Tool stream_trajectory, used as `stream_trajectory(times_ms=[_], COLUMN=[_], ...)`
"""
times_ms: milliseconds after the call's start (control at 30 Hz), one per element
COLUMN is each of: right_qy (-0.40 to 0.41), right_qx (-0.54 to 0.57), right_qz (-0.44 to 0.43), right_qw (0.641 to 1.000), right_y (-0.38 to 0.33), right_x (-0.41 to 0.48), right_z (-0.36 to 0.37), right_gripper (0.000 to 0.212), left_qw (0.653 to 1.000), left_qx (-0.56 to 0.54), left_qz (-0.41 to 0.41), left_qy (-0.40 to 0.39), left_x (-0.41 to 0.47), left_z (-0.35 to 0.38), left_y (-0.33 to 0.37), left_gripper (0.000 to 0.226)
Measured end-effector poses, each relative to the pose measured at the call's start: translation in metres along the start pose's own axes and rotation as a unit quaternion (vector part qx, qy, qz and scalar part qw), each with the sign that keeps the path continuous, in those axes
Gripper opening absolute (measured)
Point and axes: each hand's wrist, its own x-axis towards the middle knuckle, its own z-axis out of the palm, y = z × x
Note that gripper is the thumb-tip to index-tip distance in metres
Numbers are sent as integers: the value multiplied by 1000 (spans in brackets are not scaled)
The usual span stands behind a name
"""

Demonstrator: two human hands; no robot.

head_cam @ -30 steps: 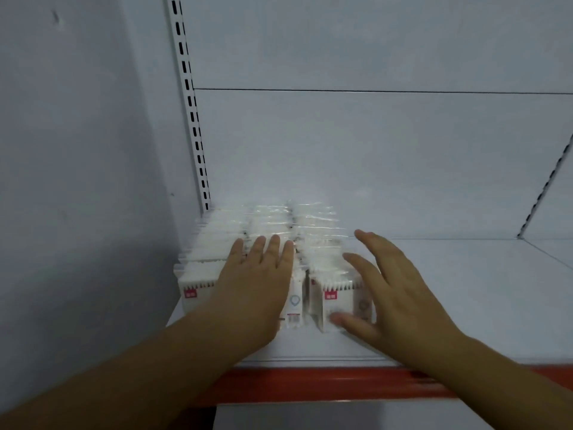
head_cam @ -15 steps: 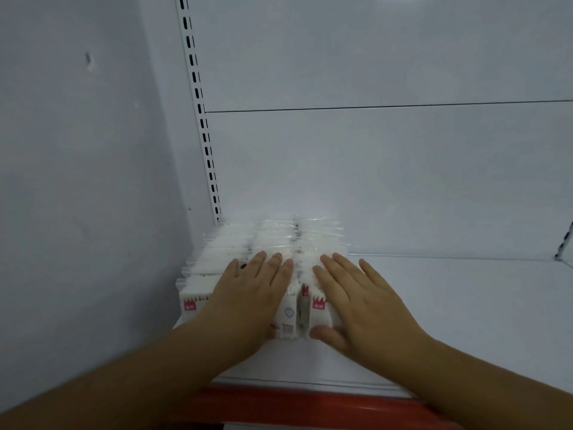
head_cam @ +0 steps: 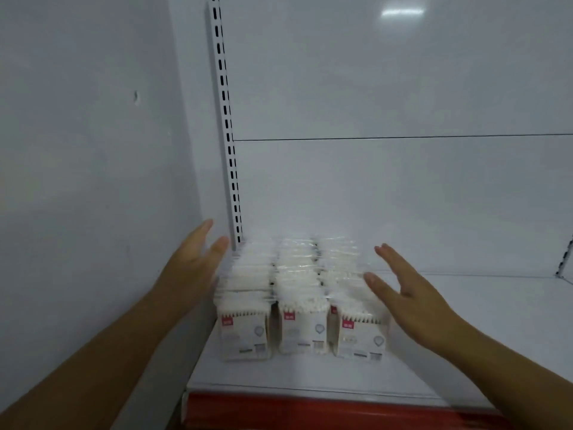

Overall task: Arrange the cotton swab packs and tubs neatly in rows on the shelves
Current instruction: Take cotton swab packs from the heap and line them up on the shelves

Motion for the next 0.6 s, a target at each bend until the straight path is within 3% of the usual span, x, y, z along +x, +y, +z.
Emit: stream_trajectory(times_ms=[67, 167, 333, 433, 500, 600], right_qy=[19, 10, -47, -67, -70, -57], right_qx=[62, 144, 163, 146, 125, 162], right_qz=[73, 137, 274, 283, 276, 294], right_qw=[995, 980, 947, 946, 950, 940], right_y=[3, 14, 12, 8, 10, 8], right_x=[23, 57, 96, 104, 106, 102], right_z=[-1, 5, 19, 24, 25, 23], right_gripper=[64, 62, 60, 41, 32, 34], left_qw=[993, 987, 944, 912, 913, 912], left_qx=[-68, -55, -193, -221, -209, -194], left_qz=[-92, -119, -241, -319, -323, -316], left_qy=[-37, -92, -114, -130, -132, -175], left_x=[9, 14, 47, 57, 61, 55], left_z=[-4, 13, 38, 46, 48, 42], left_y=[-20, -34, -31, -44, -48, -41], left_gripper=[49, 47, 13, 18, 17, 27])
